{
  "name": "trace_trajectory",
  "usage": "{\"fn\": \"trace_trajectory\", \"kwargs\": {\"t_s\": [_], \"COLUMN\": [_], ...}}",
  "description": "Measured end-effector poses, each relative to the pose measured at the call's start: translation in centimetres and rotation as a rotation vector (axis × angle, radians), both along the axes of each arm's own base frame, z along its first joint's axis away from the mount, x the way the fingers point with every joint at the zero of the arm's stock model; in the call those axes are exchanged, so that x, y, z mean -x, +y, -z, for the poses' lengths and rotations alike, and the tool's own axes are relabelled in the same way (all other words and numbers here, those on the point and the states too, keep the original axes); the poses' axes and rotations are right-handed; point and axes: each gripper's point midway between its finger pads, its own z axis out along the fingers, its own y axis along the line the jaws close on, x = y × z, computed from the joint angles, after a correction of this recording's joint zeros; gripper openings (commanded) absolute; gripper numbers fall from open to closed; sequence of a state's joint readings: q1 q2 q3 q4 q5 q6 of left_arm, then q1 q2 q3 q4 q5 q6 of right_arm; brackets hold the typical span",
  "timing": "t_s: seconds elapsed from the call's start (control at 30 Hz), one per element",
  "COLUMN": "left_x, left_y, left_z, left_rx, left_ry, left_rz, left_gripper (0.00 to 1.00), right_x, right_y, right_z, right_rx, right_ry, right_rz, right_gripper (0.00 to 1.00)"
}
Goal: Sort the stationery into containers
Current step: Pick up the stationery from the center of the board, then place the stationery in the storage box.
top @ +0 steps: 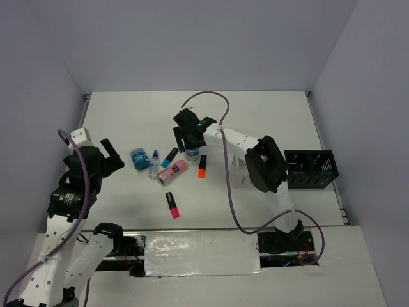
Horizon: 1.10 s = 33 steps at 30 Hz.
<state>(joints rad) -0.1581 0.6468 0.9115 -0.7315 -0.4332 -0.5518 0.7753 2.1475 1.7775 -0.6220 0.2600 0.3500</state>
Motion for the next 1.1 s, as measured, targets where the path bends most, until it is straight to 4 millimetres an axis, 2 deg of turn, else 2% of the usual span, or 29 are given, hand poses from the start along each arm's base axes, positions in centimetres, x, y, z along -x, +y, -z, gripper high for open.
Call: {"fn": "trace_trajectory", "kwargs": {"t_s": [0.07,0.1,0.17,0.23,0.27,0.43,0.53,0.63,0.67,0.7,0.73,0.77,0.83,0.9,0.93,1.1], "left_x": [0.0,0.0,0.0,0.0,0.0,0.0,0.0,0.0,0.0,0.0,0.0,0.0,0.0,-0.1,-0.1,-0.1], "left_y": [0.0,-0.1,-0.1,-0.1,-0.2,-0.2,-0.3,-0.3,-0.3,-0.3,-0.3,-0.4,-0.4,-0.4,-0.5,-0.7], "left_z": [0.0,0.0,0.0,0.0,0.1,0.1,0.1,0.1,0.1,0.1,0.1,0.1,0.1,0.1,0.1,0.1], "left_rx": [0.001,0.002,0.002,0.004,0.004,0.005,0.006,0.007,0.008,0.008,0.008,0.008,0.009,0.011,0.011,0.017], "left_ry": [0.000,0.001,0.001,0.001,0.002,0.003,0.003,0.003,0.003,0.003,0.003,0.003,0.003,0.003,0.003,0.001], "left_rz": [0.002,0.003,0.005,0.008,0.009,0.012,0.015,0.018,0.018,0.019,0.019,0.019,0.021,0.023,0.025,0.035], "left_gripper": [0.99,0.99,0.99,0.99,0.99,0.99,0.99,0.99,0.99,0.99,0.99,0.99,0.99,0.99,0.99,0.99], "right_x": [0.1,0.1,0.1,0.0,0.0,0.3,1.9,3.0,3.1,3.3,3.4,3.7,4.4,5.3,6.0,9.8], "right_y": [0.2,0.2,0.3,0.3,0.3,0.2,-1.0,-2.4,-3.0,-3.8,-4.3,-5.3,-7.6,-10.4,-11.9,-18.1], "right_z": [0.2,0.2,0.2,0.2,0.3,-0.3,-3.0,-9.0,-11.7,-15.5,-17.1,-19.3,-22.5,-23.4,-22.9,-17.4], "right_rx": [-0.004,-0.007,-0.012,-0.011,-0.011,-0.045,-0.090,-0.168,-0.200,-0.247,-0.265,-0.290,-0.316,-0.313,-0.297,-0.174], "right_ry": [0.007,0.008,0.008,0.006,0.005,-0.023,-0.055,-0.156,-0.204,-0.277,-0.307,-0.351,-0.417,-0.450,-0.450,-0.367], "right_rz": [-0.007,-0.008,-0.004,-0.007,-0.007,-0.014,-0.028,-0.029,-0.022,-0.010,-0.003,0.014,0.058,0.115,0.144,0.224], "right_gripper": [0.70,0.58,0.45,0.17,0.00,0.00,0.00,0.00,0.00,0.00,0.00,0.00,0.00,0.00,0.00,0.00]}}
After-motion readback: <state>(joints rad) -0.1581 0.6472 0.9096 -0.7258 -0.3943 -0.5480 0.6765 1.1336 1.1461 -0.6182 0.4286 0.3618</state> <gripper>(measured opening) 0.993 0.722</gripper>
